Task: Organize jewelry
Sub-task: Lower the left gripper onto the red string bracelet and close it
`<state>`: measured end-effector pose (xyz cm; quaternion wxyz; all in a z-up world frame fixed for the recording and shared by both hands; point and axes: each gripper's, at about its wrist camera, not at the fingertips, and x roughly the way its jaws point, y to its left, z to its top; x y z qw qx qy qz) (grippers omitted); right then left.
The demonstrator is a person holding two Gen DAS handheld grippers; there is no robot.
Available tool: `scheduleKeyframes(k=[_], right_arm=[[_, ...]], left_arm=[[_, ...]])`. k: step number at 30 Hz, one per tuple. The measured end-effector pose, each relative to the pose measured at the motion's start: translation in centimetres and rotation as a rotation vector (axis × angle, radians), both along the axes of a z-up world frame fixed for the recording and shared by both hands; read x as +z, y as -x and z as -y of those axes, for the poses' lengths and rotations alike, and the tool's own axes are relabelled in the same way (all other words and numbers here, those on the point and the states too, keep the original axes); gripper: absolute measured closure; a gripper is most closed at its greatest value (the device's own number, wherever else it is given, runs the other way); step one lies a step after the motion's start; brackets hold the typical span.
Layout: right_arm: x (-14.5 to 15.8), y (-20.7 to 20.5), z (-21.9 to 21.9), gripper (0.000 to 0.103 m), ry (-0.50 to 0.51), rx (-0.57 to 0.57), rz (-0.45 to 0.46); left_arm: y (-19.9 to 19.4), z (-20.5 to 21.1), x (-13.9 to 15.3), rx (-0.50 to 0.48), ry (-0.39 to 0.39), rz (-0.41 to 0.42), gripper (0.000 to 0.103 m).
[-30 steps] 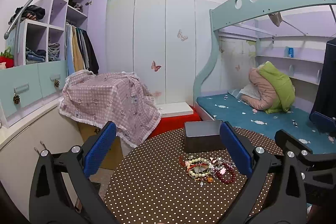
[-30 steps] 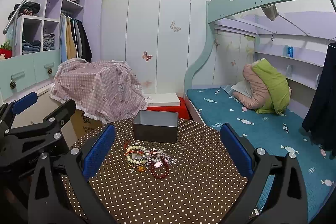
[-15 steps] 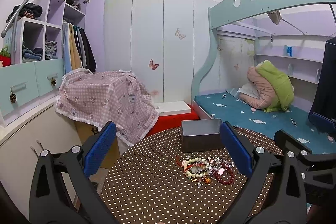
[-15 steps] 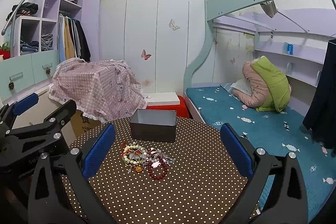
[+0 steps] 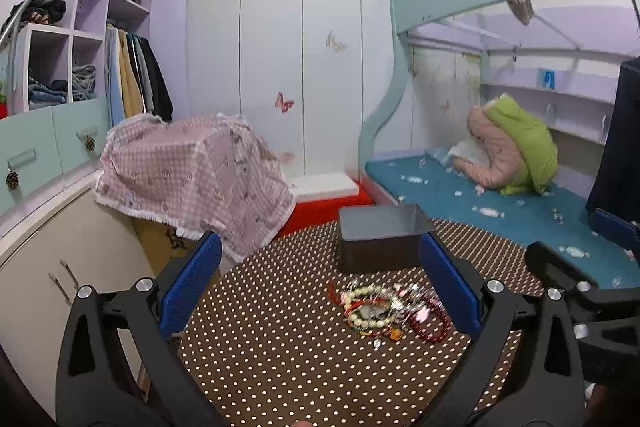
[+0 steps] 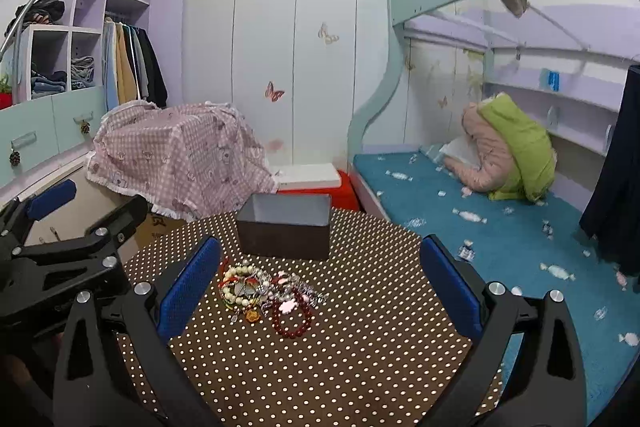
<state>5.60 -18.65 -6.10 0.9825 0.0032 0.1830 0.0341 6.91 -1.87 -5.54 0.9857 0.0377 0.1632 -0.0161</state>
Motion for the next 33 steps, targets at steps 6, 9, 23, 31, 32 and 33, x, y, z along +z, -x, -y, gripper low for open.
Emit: scheduleKeyframes(k=[6,9,23,31,32,33], right_arm=[[-1.7,-1.9,1.4,0.007,-0.021,-0.016,-0.075],[-2.9,-3.2,2.4,0.007,-0.037,-0.016,-0.127],[-8.7,-7.4,4.1,0.007,-0.075,0.047,-0.353],[-9.9,-8.1,4.7,0.007,-0.121,0.073,-0.403],[-10.0,-8.1,4.6,0.007,-0.124,0.078,-0.407],[-10.0,-8.1,4.6,0.007,-0.129,0.083,-0.412]], left_arm=[[-4.8,-0.4,-4.6,-0.009,-0.010,-0.224,0.005],[-7.8,-1.1,-8.2,-0.011,0.006,-0.399,0.005],[-13.4,-0.9,-13.9,-0.021,0.095,-0.601,0.005],[-14.8,-1.7,-14.3,0.038,0.031,-0.605,0.026],[-15.0,-1.8,-14.5,0.037,0.031,-0.613,0.028],[-15.0,-1.9,-14.5,0.034,0.041,-0.614,0.028]])
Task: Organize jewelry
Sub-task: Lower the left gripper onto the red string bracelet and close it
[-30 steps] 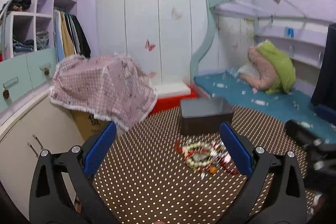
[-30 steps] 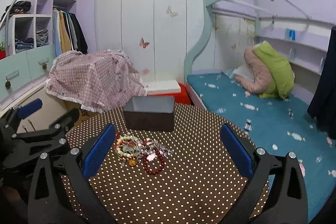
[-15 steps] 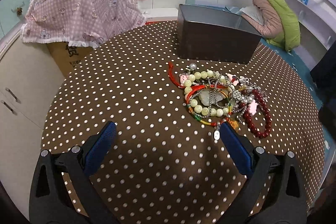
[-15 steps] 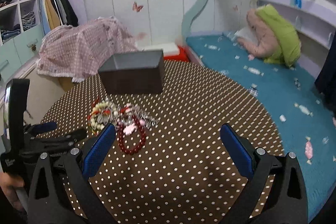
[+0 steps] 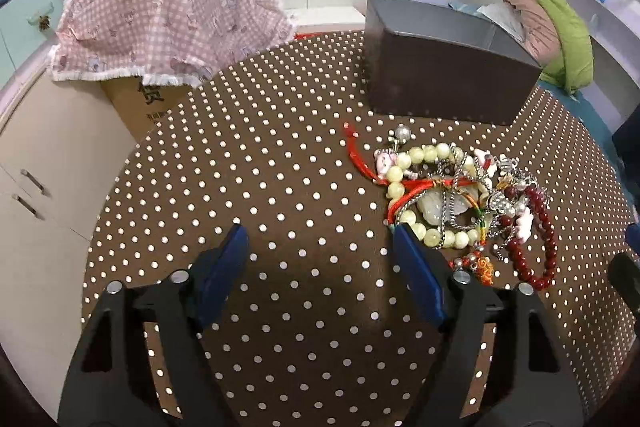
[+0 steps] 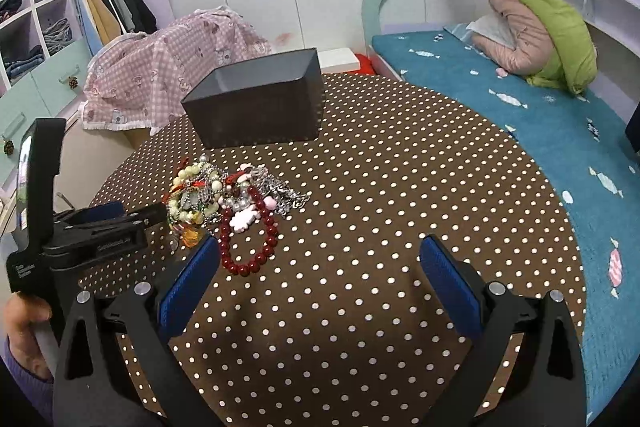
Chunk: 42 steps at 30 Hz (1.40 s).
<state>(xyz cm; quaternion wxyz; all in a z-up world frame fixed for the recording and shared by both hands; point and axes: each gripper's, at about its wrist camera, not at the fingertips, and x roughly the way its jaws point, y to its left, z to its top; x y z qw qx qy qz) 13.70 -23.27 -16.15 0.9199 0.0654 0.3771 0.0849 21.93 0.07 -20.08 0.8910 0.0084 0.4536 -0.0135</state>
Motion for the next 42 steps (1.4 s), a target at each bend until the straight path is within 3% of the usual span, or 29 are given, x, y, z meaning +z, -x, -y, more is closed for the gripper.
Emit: scheduleKeyframes(k=[5,8,11,23,25,29,33,42], right_arm=[[-0.3,-0.2,-0.3,0.007,-0.012,0.017,-0.018],[-0.4,-0.2,-0.5,0.007,-0.009,0.018,-0.025],[-0.6,-0.4,-0.6,0.007,-0.007,0.015,-0.036],[-1.2,-0.5,-1.2,0.007,-0.001,0.025,-0.070],[-1.2,-0.5,-1.3,0.007,-0.005,0.027,-0.076],[-1.3,-0.6,-1.6,0.007,-0.001,0.033,-0.080],[-1.4,-0.6,-1.7,0.007,0.004,0.037,-0.086],[-1.7,-0.9,-1.9,0.007,-0.001,0.038,-0.092]], left_arm=[[-0.3,0.0,-0.2,-0.009,-0.030,0.001,0.029],[-0.3,-0.7,0.2,-0.026,0.063,-0.016,0.030],[-0.3,-1.0,0.4,-0.038,0.099,-0.019,0.030],[0.0,0.8,-0.1,-0.010,-0.073,0.005,0.027],[-0.1,0.1,-0.1,-0.008,-0.056,-0.005,0.027],[0.1,-1.2,0.5,-0.031,0.068,-0.007,0.027],[-0.3,-0.5,0.9,-0.043,0.009,0.037,0.028],[-1.4,0.9,0.8,-0.119,0.016,0.037,0.057]])
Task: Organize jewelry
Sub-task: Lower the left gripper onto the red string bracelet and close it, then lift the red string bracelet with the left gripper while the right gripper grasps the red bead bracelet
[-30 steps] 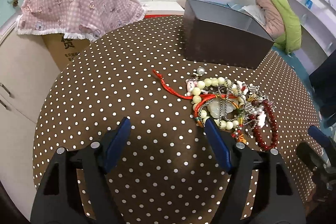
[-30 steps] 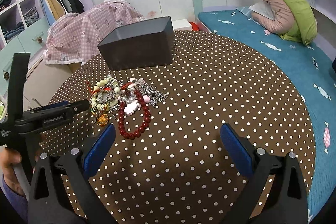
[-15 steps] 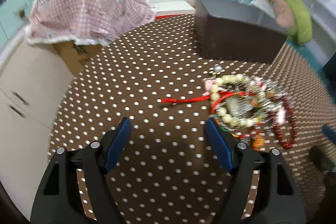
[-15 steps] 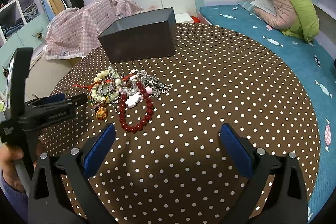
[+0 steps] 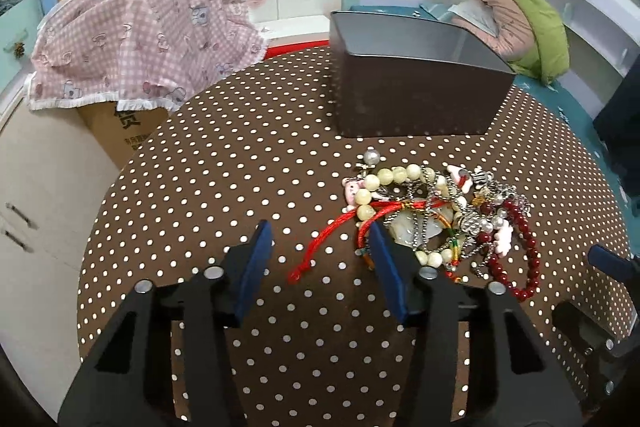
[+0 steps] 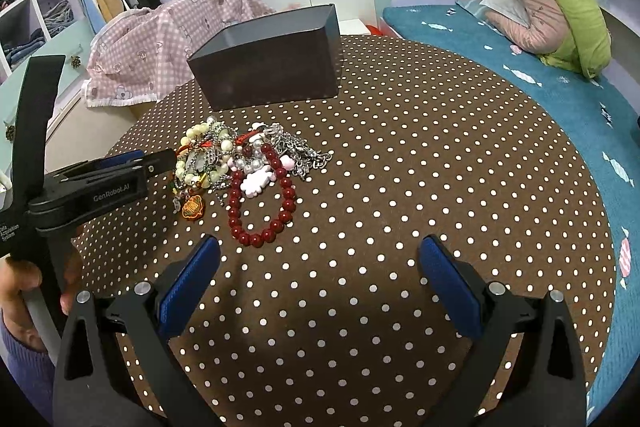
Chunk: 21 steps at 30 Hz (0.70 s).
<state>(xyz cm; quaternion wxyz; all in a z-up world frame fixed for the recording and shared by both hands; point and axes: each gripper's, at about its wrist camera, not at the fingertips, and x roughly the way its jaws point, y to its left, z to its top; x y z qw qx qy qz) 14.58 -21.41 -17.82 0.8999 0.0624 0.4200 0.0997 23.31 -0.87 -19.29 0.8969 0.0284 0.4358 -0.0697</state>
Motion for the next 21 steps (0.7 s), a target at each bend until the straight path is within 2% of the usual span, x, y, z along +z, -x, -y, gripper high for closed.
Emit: scheduleKeyframes(k=[4,10,21], right_arm=[[0.4,-0.6,-0.2,0.007,0.014,-0.003,0.016],[0.5,-1.4,-0.3,0.007,0.048,-0.008,0.028],[0.1,-1.9,0.1,0.007,0.076,-0.020,0.013]], left_arm=[[0.1,0.3,-0.5,-0.031,0.027,-0.016,0.078],[0.2,1.1,-0.9,-0.074,0.051,-0.006,0.099],[1.6,-1.2,-0.7,-0.089,0.113,-0.027,0.101]])
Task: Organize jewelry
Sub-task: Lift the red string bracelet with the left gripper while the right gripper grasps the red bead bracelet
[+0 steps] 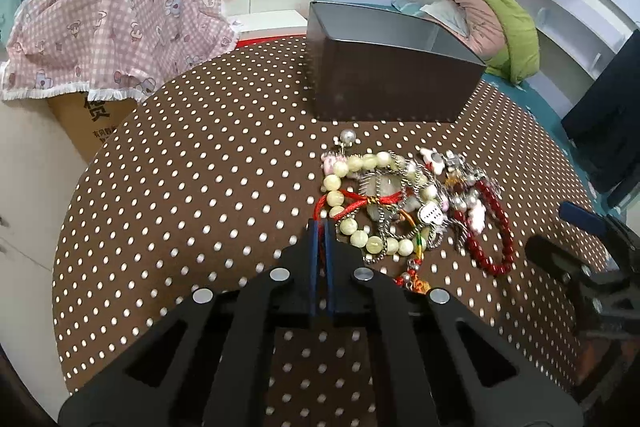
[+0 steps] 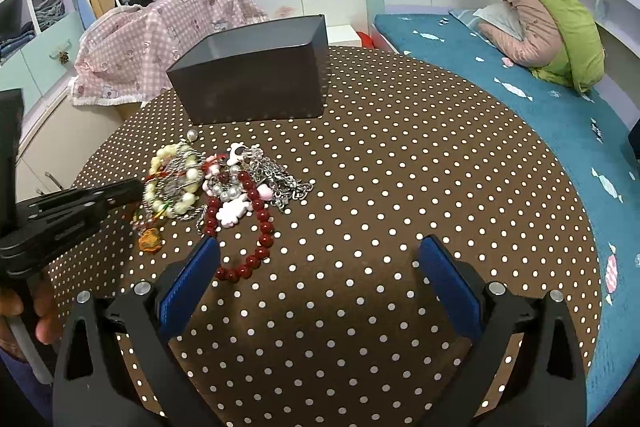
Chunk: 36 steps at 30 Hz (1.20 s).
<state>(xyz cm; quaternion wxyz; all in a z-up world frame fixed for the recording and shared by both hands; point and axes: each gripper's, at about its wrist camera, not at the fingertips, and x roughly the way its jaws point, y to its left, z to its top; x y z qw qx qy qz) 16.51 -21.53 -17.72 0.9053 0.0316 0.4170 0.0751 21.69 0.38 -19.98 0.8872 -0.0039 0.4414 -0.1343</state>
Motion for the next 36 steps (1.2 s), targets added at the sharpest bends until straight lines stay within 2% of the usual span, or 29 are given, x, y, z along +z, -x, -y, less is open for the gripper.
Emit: scheduleKeyframes(k=[6,12,13,15,16,17,19,22,23,27,34,36], right_arm=[[-0.3,-0.1,-0.4,0.007,0.015,0.004,-0.013],[-0.5,0.1,-0.8,0.007,0.016,0.007,-0.022],[-0.6,0.1,-0.9,0.007,0.017,0.007,-0.025],[-0.6,0.2,-1.0,0.007,0.021,0.007,-0.028],[-0.6,0.3,-1.0,0.007,0.023,0.007,-0.029],[-0.6,0.4,-1.0,0.007,0.023,0.006,-0.031],[-0.7,0.4,-0.9,0.007,0.019,0.004,-0.035],[-0.7,0.6,-0.9,0.007,0.021,0.003,-0.037],[-0.7,0.6,-0.9,0.007,0.022,0.004,-0.038],[-0.7,0.7,-0.8,0.007,0.021,0.001,-0.038],[-0.7,0.6,-1.0,0.007,0.018,0.010,-0.038],[-0.7,0.5,-1.0,0.007,0.013,0.009,-0.041]], left_arm=[[2.3,-2.1,0.8,-0.051,0.047,-0.013,0.101],[3.6,-3.7,0.6,-0.060,0.078,-0.038,0.100],[3.7,-3.6,0.5,-0.061,0.067,-0.042,0.095],[3.9,-3.6,0.6,-0.055,0.052,-0.029,0.073],[4.0,-3.7,0.8,-0.047,0.051,-0.011,0.053],[4.3,-3.6,1.2,-0.041,0.051,0.015,0.052],[4.4,-3.1,1.4,-0.054,0.035,0.034,0.052],[4.0,-2.2,1.1,-0.077,0.007,0.025,0.075],[3.8,-2.2,0.9,-0.081,0.014,0.014,0.077],[3.3,-1.7,0.4,-0.094,-0.012,0.009,0.079],[2.4,-1.9,0.2,-0.096,-0.010,-0.003,0.079],[2.1,-1.7,0.1,-0.104,-0.026,-0.001,0.084]])
